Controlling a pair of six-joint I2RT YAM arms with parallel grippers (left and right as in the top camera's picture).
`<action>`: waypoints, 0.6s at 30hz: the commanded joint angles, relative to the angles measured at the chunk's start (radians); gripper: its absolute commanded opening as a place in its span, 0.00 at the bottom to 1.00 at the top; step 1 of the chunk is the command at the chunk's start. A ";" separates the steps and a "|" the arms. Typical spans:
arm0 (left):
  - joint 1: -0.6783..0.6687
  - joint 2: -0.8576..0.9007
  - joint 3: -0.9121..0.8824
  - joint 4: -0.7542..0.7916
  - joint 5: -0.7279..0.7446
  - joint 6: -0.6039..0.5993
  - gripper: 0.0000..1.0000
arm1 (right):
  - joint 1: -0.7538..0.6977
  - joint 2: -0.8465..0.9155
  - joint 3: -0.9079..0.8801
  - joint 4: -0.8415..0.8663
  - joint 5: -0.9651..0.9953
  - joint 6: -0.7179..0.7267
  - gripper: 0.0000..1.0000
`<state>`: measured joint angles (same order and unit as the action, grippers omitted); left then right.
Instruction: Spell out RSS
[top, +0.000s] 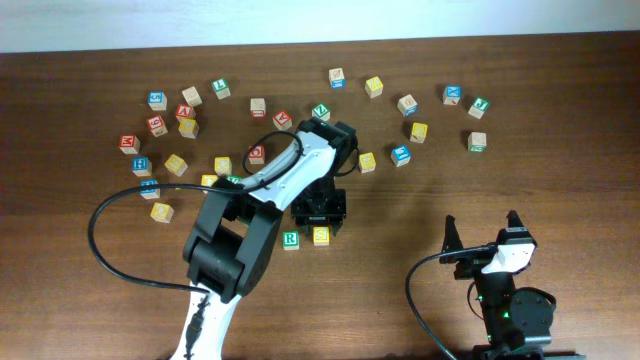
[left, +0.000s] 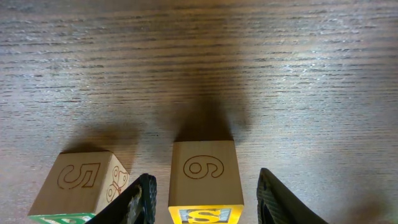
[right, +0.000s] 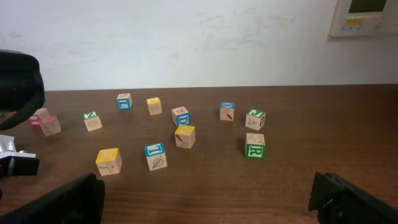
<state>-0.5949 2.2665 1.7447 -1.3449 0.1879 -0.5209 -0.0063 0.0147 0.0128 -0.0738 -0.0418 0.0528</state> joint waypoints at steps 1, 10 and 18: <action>0.011 -0.004 0.006 0.001 -0.031 0.002 0.50 | -0.006 -0.008 -0.007 -0.003 0.005 0.004 0.98; 0.214 -0.004 0.632 -0.250 -0.032 0.048 0.56 | -0.006 -0.008 -0.007 -0.003 0.005 0.004 0.98; 0.525 -0.004 0.673 -0.344 -0.127 0.262 0.99 | -0.006 -0.008 -0.007 -0.003 0.005 0.004 0.98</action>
<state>-0.1238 2.2665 2.4218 -1.6867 0.0231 -0.4156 -0.0063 0.0147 0.0128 -0.0734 -0.0418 0.0528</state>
